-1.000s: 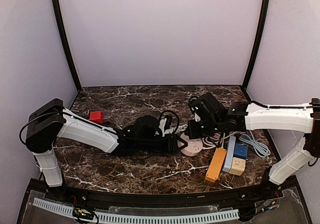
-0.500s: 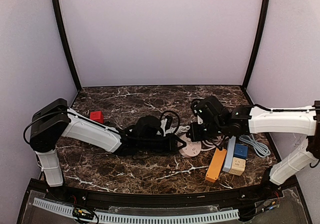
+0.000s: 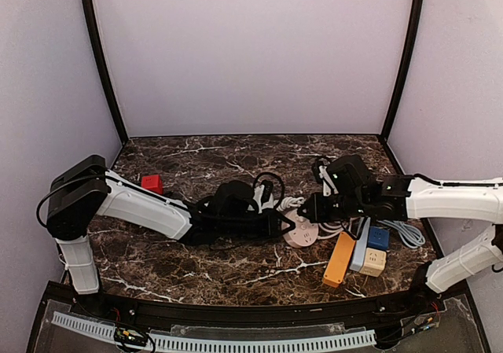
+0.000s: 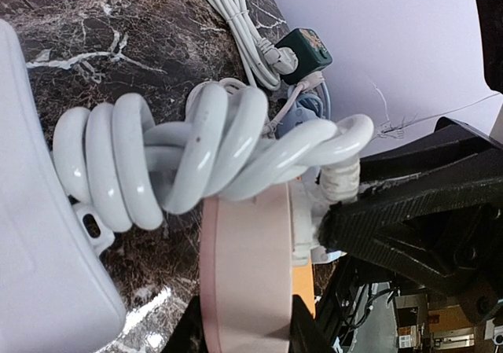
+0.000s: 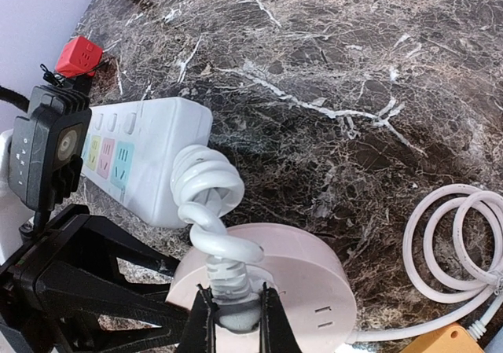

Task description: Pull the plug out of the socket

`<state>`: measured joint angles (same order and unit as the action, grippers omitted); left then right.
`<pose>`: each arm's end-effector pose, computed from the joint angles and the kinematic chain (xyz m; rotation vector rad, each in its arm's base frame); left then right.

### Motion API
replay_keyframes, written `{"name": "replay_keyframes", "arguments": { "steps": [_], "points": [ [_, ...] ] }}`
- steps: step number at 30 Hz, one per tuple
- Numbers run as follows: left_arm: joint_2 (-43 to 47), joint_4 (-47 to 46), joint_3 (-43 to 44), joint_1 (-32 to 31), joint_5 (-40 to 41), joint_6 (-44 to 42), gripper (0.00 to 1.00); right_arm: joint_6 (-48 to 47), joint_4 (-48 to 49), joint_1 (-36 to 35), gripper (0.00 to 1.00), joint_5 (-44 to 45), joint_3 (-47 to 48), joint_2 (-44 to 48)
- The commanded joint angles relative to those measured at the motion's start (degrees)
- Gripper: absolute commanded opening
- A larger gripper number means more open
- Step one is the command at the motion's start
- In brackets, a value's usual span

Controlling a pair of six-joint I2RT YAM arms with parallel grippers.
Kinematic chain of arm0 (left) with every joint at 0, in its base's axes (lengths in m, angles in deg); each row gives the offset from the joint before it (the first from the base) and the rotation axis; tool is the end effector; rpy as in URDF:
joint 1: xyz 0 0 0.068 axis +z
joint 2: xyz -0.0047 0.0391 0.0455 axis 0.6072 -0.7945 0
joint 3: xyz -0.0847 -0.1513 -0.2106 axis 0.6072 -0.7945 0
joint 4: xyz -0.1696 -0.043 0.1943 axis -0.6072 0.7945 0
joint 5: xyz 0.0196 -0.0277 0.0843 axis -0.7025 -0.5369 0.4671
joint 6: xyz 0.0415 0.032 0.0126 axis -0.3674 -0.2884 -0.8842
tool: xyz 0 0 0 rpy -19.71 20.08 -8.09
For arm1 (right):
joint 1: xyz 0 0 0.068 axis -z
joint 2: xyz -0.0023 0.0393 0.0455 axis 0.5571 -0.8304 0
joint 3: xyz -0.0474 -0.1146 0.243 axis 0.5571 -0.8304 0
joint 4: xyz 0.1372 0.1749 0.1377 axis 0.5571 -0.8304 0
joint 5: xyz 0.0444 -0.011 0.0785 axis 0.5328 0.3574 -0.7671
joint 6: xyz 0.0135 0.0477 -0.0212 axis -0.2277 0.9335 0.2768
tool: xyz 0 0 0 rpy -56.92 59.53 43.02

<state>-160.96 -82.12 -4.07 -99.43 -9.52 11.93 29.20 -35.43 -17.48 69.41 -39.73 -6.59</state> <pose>0.1870 -0.3643 0.1797 0.2814 2.2258 -1.4069 0.1725 0.2108 0.2360 -0.1914 2.3983 0.6959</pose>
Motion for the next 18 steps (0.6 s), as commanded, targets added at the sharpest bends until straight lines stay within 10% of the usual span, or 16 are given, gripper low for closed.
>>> {"name": "replay_keyframes", "arguments": {
  "steps": [1,18],
  "points": [
    [0.6,-0.2,0.8,-0.6,-1.7,-1.2,0.01,2.2,6.1,0.7,0.00,-0.1,-0.5,1.9],
    [0.4,2.6,2.0,-0.6,-0.5,-1.8,0.01,2.4,2.1,-8.4,0.00,14.7,0.9,1.9]
  ]
}}
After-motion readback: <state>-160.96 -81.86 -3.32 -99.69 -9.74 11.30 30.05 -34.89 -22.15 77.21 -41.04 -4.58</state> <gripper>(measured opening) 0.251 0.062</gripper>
